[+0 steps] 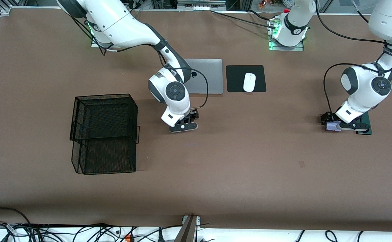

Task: Place phones with both arms
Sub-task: 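Grasp the flip phone with the right gripper while the left gripper grasps the white phone, then carry the flip phone into the basket while the left gripper moves the white phone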

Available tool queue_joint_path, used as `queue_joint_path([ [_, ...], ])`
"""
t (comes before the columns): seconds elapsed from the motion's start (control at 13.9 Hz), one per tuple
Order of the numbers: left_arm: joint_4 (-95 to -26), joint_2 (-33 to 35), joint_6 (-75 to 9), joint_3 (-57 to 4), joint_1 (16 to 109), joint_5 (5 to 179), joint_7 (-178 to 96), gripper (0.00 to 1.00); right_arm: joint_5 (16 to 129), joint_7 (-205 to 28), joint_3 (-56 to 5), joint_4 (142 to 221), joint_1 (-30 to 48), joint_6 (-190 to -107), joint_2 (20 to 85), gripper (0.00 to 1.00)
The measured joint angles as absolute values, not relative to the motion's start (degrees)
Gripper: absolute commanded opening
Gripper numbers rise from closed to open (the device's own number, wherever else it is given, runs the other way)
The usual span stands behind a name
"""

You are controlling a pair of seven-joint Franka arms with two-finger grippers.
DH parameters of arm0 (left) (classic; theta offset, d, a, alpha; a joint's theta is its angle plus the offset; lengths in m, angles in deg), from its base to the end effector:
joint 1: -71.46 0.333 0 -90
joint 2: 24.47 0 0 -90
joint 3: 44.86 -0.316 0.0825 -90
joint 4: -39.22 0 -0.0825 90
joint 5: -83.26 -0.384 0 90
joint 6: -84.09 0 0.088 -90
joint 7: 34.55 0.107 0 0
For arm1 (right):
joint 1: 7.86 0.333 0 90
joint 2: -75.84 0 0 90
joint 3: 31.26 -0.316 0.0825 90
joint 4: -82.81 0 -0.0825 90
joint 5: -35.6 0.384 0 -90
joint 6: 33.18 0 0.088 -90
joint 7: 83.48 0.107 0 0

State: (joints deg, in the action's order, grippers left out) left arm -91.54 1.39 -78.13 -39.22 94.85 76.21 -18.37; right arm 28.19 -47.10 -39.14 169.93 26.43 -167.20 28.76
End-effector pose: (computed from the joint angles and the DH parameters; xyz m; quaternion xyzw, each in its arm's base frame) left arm 0.5152 0.1563 0.1650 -0.9980 0.0379 -0.0486 0.0154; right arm 0.5368 0.4632 0.1760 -0.9973 -0.0735 -0.0001 0.0048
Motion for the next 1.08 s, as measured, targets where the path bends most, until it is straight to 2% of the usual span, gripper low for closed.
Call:
queue_joint_path([
  [0.22, -91.2, 2.6, -78.3, -33.2, 101.7, 76.2, -15.9, 1.0, 28.2, -47.1, -39.1, 170.0, 26.5, -167.4, 28.1, 0.98],
  [0.29, -91.0, 2.9, -78.4, -32.6, 102.5, 76.2, -15.3, 1.0, 28.2, -47.1, -39.1, 170.0, 26.6, -167.8, 27.8, 0.9],
  [0.36, -90.8, 3.1, -78.4, -32.4, 102.7, 76.2, -14.7, 0.96, 28.2, -47.1, -39.1, 170.0, 26.6, -168.0, 27.7, 0.6],
  [0.43, -90.7, 3.2, -78.4, -32.3, 102.7, 76.2, -14.4, 0.76, 28.2, -47.1, -39.1, 169.9, 26.6, -168.0, 27.7, 0.32],
  [0.5, -90.5, 3.3, -78.4, -32.2, 102.7, 76.2, -14.1, 0.57, 28.2, -47.1, -39.2, 169.8, 26.6, -168.0, 27.9, 0.12],
  [0.58, -90.4, 3.3, -78.4, -32.1, 102.7, 76.2, -14.0, 0.43, 28.2, -47.0, -39.2, 169.8, 26.6, -168.0, 28.2, 0.0],
  [0.65, -90.1, 3.2, -78.4, -32.1, 102.7, 76.2, -14.0, 0.29, 28.2, -47.0, -39.2, 169.8, 26.6, -168.1, 28.1, 0.0],
  [0.79, -89.5, 3.6, -78.4, -31.9, 102.7, 76.2, -14.0, 0.11, 28.2, -44.4, -39.2, 169.8, 26.6, -168.5, 28.1, 0.0],
  [1.08, -85.4, 3.9, -71.9, -31.4, 101.5, 76.2, -14.1, 0.09, 28.1, -38.4, -36.9, 168.3, 26.6, -169.0, 31.1, 0.0],
])
